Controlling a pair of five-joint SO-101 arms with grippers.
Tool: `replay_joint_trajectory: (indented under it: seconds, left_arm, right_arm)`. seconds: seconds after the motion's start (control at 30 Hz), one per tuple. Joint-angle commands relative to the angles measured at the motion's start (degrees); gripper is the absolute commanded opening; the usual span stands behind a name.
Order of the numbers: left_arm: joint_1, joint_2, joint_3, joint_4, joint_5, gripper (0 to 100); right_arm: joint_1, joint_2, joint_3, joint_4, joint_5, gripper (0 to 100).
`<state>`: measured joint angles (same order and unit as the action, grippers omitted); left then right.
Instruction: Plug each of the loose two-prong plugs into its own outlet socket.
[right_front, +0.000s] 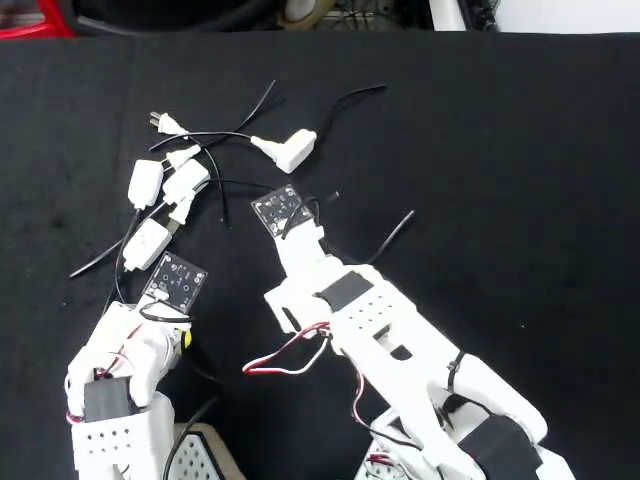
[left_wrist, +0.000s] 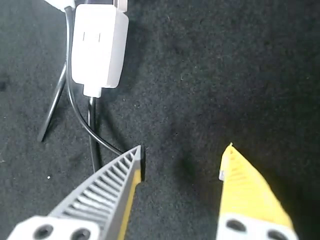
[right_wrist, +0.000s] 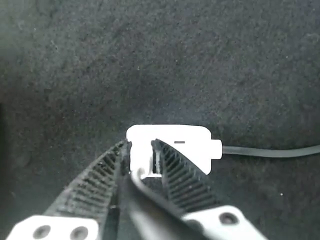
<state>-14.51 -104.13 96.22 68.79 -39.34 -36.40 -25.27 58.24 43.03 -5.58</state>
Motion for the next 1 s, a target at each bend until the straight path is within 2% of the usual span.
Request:
replay_joint_trajectory:
  seconds: [0.0,0.2,0.47,0.77,0.97]
  left_arm:
    - [-0.92,-0.26,1.1,0.09,-0.53,25]
    - [-1.01,-0.26,1.1,0.18,-0.53,25]
    - [-0.84,-0.26,1.1,0.18,-0.53,25]
    - [-0.84,-0.26,1.1,0.18,-0.53,25]
    - [-0.75,-0.26,1.1,0.18,-0.53,25]
  right_arm:
    - [0.7,3.03,-0.92,-1.23,3.87,1.1]
    - [0.97,13.67,-5.05,-3.16,4.75,1.1]
    - [10.55,11.21,-10.51,-3.08,7.03,1.1]
    - [15.12,12.97,-21.14,-3.69,7.12,1.1]
    - [20.04,27.03,-32.57,-13.98,7.12,1.1]
